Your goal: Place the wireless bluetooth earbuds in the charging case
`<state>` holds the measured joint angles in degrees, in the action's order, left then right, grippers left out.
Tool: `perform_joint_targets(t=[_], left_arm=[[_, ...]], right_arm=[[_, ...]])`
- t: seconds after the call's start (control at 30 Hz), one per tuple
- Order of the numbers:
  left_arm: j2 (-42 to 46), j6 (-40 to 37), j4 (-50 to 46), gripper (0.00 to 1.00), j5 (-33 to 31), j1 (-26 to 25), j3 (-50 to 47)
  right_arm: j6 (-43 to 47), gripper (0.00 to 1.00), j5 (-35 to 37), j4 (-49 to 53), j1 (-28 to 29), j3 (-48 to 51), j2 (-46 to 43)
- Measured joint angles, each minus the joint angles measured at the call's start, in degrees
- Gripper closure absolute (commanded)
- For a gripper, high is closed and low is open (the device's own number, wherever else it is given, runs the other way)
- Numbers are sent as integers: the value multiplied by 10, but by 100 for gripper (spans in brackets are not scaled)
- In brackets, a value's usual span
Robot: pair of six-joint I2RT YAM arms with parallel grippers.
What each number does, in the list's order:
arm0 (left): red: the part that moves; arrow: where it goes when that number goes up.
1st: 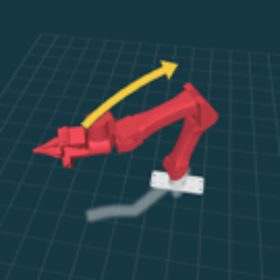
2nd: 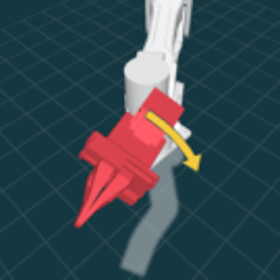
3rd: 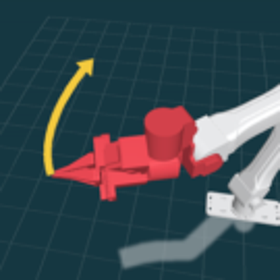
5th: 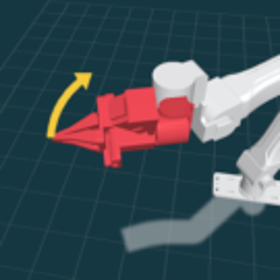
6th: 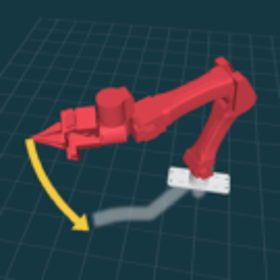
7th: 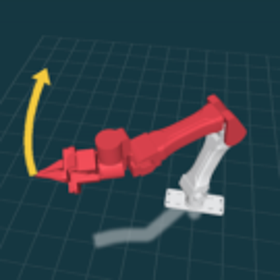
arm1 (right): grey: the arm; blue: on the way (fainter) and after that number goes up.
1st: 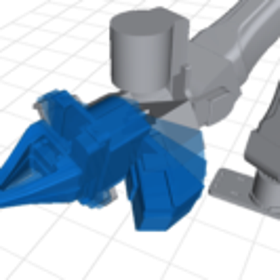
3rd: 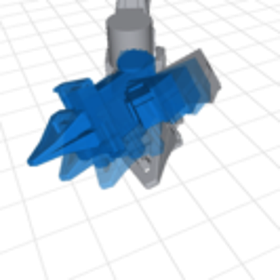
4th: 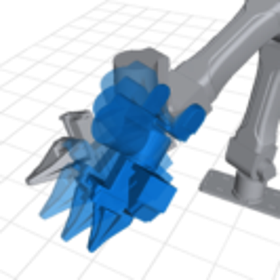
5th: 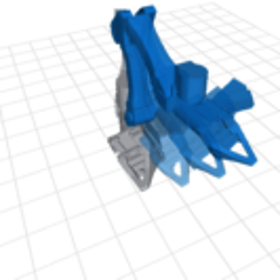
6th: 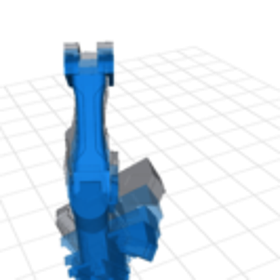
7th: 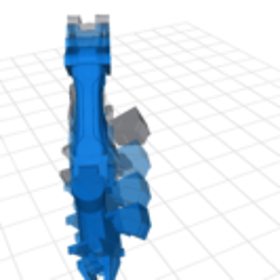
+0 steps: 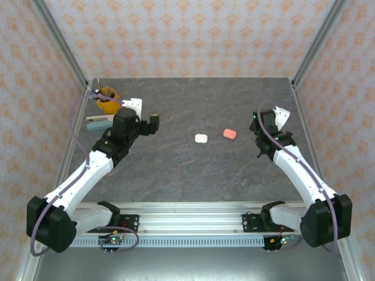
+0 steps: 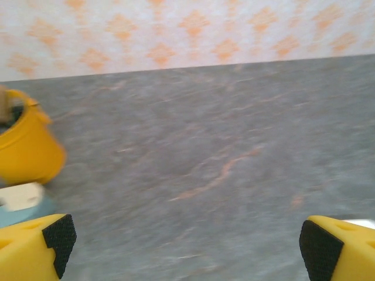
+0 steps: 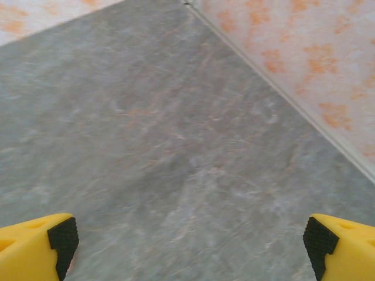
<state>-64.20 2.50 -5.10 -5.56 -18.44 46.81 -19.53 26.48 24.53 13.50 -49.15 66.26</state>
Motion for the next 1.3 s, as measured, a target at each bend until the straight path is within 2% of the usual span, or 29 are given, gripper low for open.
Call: perform_joint_targets(t=[0.2, 0.33, 0.43, 0.6, 0.77, 1.3], left_arm=[[-25, -47, 137, 0, -69, 56, -178], [-68, -52, 220, 0, -75, 85, -243], [-95, -55, 285, 0, -53, 107, -249], [-163, -56, 379, 0, 10, 144, -233], [-217, -49, 424, 0, 52, 171, -229], [-218, -40, 456, 0, 69, 177, -229]], right_arm=[[53, 0, 52, -174, -57, 105, 25], [101, 0, 56, -329, -65, 179, 85], [139, 0, 25, -458, -67, 238, 129], [186, 0, -61, -624, -77, 265, 207], [195, 0, -120, -663, -103, 263, 215], [203, 1, -177, -681, -108, 257, 215]])
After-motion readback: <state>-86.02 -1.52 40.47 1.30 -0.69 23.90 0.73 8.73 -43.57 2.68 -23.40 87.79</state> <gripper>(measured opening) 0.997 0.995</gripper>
